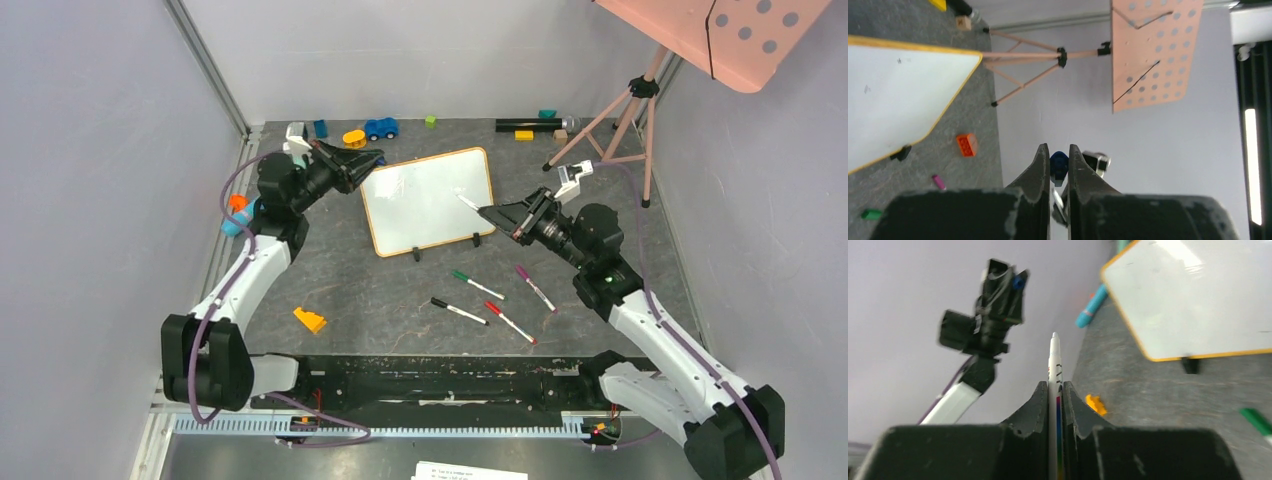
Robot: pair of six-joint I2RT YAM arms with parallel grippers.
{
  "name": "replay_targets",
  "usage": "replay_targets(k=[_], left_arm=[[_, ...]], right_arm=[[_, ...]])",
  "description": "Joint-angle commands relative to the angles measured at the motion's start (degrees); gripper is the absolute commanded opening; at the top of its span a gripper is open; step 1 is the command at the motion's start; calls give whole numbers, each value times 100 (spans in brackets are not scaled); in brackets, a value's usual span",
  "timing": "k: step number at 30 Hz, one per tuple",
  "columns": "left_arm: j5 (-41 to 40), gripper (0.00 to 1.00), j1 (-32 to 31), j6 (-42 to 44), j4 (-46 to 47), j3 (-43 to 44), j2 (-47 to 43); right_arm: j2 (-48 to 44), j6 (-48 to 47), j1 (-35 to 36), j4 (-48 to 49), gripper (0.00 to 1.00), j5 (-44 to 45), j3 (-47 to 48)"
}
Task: Write a sentence on the whiteboard
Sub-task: Open the pen cap of the whiteboard marker, then place the pen cap at the center of the board.
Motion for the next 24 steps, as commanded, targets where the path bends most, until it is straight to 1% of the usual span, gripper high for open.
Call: replay_targets(k=[1, 2, 4, 6, 8, 11, 16, 20, 24], left_arm=[[-33, 2, -624, 1293, -1259, 555, -31], [-136, 2, -884, 1499, -1582, 614, -20], [-369, 2, -1380, 1869, -1956, 706, 60], [-564, 2, -1871, 2203, -2202, 791, 223], [-692, 2, -2305, 2530, -2462, 950, 522], [-780, 2, -2852, 3056, -2973, 1289, 1050], [-944, 2, -3456, 3616, -3355, 1755, 1866], [-1184, 2, -3820, 4045, -3864, 2301, 2541], [-1386, 2, -3985, 4171, -4002, 2560, 2981]], right_arm=[[-93, -1163, -548, -1649, 0, 82, 752], [-76, -1467, -663, -2105, 0, 254, 1016], [-8, -2184, -846, -3282, 0, 982, 1688], [43, -2734, -901, -4382, 0, 2074, 2276], [30, -3180, -903, -4937, 0, 2787, 2608], [-112, -3608, -903, -5387, 0, 3383, 2736], [-607, -3764, -903, -5735, 0, 4024, 2722], [-1004, -3861, -903, -5753, 0, 4156, 2676], [-1194, -4020, -903, -5894, 0, 4009, 2667]])
